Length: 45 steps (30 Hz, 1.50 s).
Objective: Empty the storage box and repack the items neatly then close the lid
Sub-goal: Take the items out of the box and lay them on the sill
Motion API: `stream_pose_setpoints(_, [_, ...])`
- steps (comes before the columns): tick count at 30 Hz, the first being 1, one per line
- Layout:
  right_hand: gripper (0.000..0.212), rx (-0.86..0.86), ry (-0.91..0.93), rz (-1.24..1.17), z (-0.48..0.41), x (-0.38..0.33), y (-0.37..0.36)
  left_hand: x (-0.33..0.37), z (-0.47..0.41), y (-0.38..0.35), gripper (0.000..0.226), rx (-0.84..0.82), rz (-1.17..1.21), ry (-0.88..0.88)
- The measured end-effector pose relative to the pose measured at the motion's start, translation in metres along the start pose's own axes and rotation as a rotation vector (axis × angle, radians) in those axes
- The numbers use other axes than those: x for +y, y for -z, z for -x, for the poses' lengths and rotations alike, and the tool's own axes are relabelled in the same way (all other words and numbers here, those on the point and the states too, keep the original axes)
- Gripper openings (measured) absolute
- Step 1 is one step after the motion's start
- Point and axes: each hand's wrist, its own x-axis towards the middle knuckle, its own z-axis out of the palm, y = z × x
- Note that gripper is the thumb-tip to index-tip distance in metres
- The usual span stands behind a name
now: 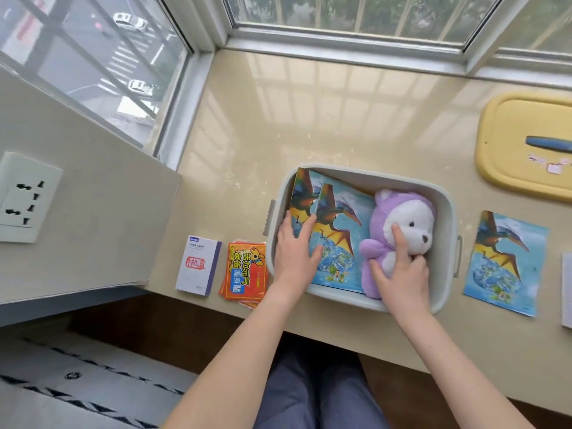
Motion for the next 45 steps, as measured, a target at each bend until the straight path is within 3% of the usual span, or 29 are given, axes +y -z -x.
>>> stream_pose_setpoints(6, [0.08, 0.025, -0.003, -0.012, 0.002, -0.002, 0.0, -0.002, -0.005, -0.001, 0.067, 0.023, 0.108, -0.102])
stream_pose_setpoints(13, [0.08, 0.025, -0.009, 0.003, 0.003, -0.002, -0.001, 0.002, -0.004, -0.002, 0.078, -0.051, 0.353, 0.087])
stream_pose_setpoints(18, [0.083, 0.026, -0.027, 0.048, 0.003, -0.007, -0.002, -0.001, -0.01, -0.007, 0.084, -0.111, 0.155, 0.163])
stream_pose_setpoints(24, [0.085, 0.056, -0.033, 0.046, 0.003, -0.006, -0.008, -0.006, -0.015, -0.007, 0.089, -0.166, 0.365, 0.244])
stream_pose_setpoints(28, [0.089, 0.054, -0.037, 0.005, 0.004, -0.007, -0.007, -0.007, -0.017, 0.0, 0.087, -0.18, 0.484, 0.23])
stream_pose_setpoints(34, [0.108, -0.089, -0.095, -0.078, 0.001, -0.009, -0.005, -0.003, -0.012, 0.005, 0.078, -0.309, 0.577, 0.127])
stream_pose_setpoints(45, [0.083, 0.043, -0.15, -0.269, 0.015, -0.011, 0.032, 0.017, 0.009, 0.055, 0.063, -0.239, 0.741, 0.047])
